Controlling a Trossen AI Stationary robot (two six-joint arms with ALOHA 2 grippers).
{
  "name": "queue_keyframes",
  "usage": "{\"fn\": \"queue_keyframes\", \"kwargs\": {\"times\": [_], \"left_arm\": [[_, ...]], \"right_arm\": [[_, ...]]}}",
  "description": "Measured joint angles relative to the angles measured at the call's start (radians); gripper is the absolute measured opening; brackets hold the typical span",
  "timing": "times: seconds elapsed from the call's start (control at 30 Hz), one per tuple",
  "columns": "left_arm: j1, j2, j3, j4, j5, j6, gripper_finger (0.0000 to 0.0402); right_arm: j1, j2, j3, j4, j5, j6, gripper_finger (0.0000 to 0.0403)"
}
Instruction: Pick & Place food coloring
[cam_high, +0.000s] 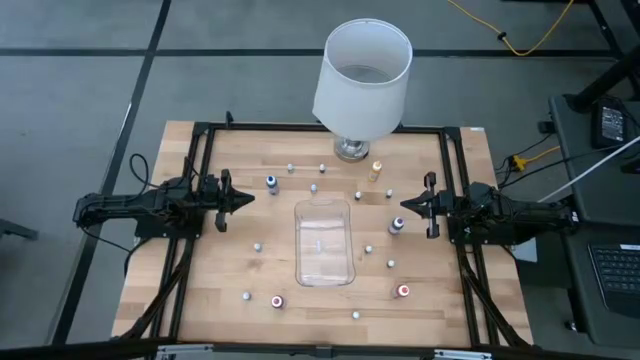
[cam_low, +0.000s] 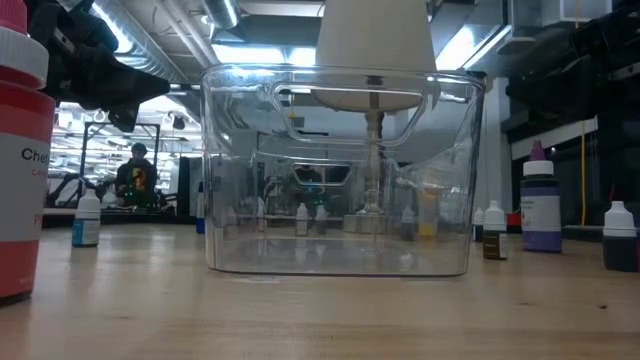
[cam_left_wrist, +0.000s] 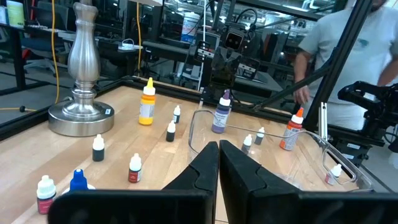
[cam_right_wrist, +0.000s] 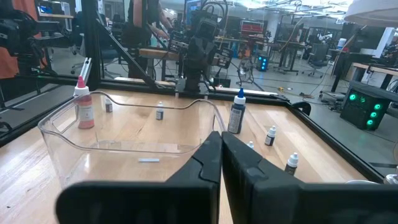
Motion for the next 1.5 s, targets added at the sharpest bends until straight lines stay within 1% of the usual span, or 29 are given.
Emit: {"fn": "queue_keyframes", "kwargs": {"times": [0.9,1.33,1.5], "left_arm": [[0.0,0.0,0.0,0.0,0.0,0.0,0.0013],[0.0,0.0,0.0,0.0,0.0,0.0,0.0008],[0.0,0.0,0.0,0.0,0.0,0.0,0.0011]], "right_arm": [[0.0,0.0,0.0,0.0,0.0,0.0,0.0016],[0.0,0.0,0.0,0.0,0.0,0.001,0.0016],[0.0,0.0,0.0,0.0,0.0,0.085,0.0016]]}}
